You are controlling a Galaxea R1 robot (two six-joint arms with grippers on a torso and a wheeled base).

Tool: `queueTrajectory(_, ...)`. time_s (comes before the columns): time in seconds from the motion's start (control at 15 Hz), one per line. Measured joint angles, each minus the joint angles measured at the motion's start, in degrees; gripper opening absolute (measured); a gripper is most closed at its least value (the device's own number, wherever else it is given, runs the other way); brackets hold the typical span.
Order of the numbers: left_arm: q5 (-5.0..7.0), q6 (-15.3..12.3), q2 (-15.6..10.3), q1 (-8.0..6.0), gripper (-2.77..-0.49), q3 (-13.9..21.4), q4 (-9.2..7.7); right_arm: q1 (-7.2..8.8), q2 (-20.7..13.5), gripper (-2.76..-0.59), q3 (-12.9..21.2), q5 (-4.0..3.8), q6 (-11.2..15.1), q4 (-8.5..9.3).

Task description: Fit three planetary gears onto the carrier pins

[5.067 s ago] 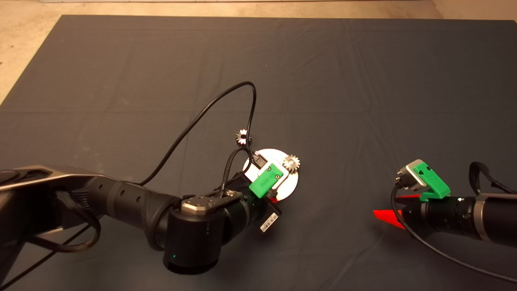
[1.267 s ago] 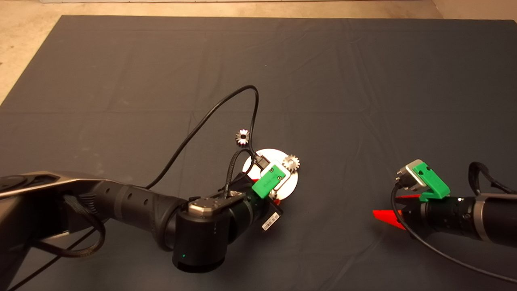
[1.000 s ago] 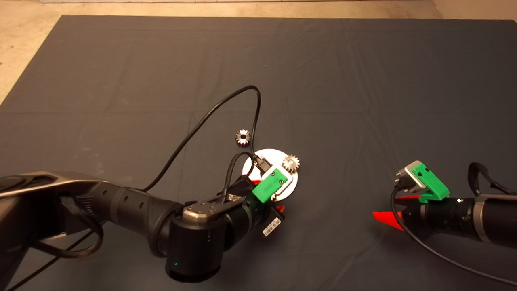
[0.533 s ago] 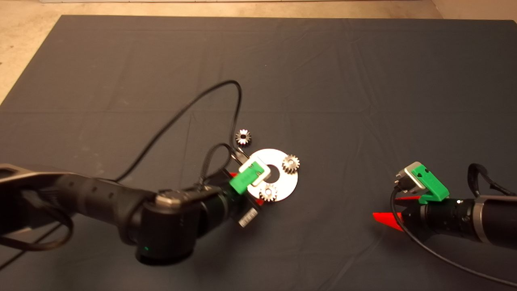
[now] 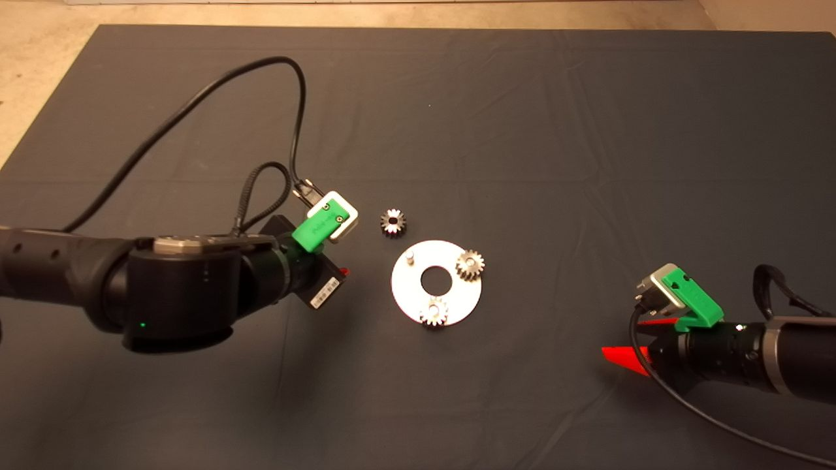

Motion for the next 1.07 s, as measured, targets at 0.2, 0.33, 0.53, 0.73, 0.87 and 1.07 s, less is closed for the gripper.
queueTrajectory(0.2,-0.45,0.18,-0.1,-0.48,-1.48,-4.46,-1.0,0.0,0.01,-1.6,0.0,0.01,-0.05,0.22)
queueTrajectory(0.33,-3.86,0.22,1.24,-1.0,-1.48,-9.65,-1.19,-0.02,0.0,-1.6,0.0,-0.05,-0.47,0.26)
queueTrajectory(0.53,-6.64,0.39,5.75,-1.11,-1.48,-14.6,-1.5,0.0,-0.18,-1.6,0.0,0.04,-1.24,0.29)
queueTrajectory(0.73,-7.13,0.41,6.45,-1.11,-1.48,-15.08,-1.68,-0.01,-0.44,-1.6,0.0,-0.02,-1.35,0.52)
queueTrajectory(0.87,-7.11,-0.13,6.32,-1.11,-1.48,-15.4,-1.71,0.04,-0.1,-1.6,0.0,0.15,-1.38,0.54)
queueTrajectory(1.07,-10.71,-1.75,6.94,-1.11,-1.48,-16.48,-1.71,0.11,0.01,-1.6,0.0,-0.02,-1.37,0.63)
